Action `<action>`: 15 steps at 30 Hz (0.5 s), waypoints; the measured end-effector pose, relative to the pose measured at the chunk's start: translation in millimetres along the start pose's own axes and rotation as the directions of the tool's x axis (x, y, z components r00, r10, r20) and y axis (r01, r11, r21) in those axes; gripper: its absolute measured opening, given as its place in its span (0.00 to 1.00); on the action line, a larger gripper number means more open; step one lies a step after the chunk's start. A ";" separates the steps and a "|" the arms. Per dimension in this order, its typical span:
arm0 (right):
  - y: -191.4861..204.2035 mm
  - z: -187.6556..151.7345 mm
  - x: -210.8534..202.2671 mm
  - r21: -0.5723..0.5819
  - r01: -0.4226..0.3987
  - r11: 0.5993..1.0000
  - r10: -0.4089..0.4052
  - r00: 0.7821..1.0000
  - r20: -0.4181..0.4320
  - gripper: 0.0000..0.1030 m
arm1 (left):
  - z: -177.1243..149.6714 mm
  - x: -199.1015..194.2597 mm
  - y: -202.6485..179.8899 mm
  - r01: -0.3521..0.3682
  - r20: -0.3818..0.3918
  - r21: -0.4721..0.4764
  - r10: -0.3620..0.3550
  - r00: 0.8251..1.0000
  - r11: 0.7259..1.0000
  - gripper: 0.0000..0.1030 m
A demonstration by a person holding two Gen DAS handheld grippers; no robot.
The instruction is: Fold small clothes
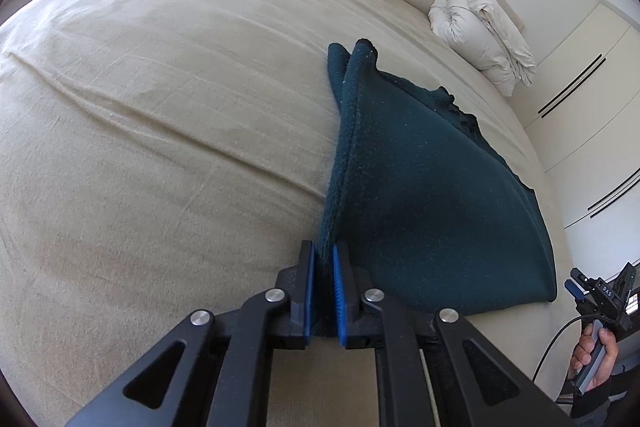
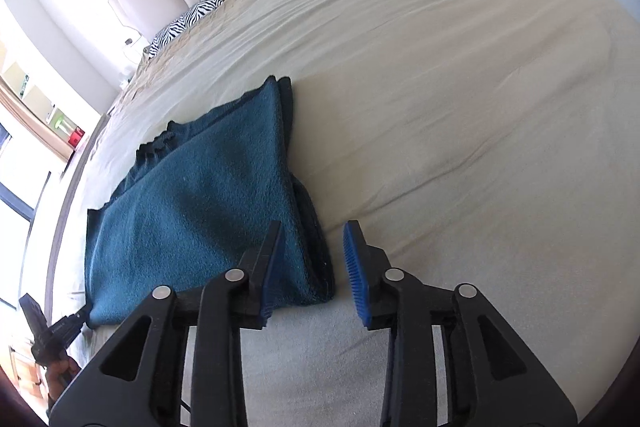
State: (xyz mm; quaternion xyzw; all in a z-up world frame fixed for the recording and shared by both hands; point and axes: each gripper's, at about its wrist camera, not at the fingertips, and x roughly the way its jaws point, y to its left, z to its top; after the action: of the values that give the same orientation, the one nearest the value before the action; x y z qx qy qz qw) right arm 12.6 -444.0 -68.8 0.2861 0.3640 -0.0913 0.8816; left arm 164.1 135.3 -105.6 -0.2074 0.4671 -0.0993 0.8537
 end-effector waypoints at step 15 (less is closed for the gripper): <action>98.1 26.8 37.6 -0.062 -0.251 0.966 0.249 0.968 -0.036 0.55 | 11.9 -29.9 -30.8 -0.147 0.087 0.073 0.141 0.986 0.986 0.37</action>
State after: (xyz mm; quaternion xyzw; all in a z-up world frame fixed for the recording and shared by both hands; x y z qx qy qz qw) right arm 91.7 -377.2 -36.6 0.3017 0.3403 0.0369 0.8898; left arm 158.5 121.7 -63.5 -0.1429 0.4413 -0.0471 0.8846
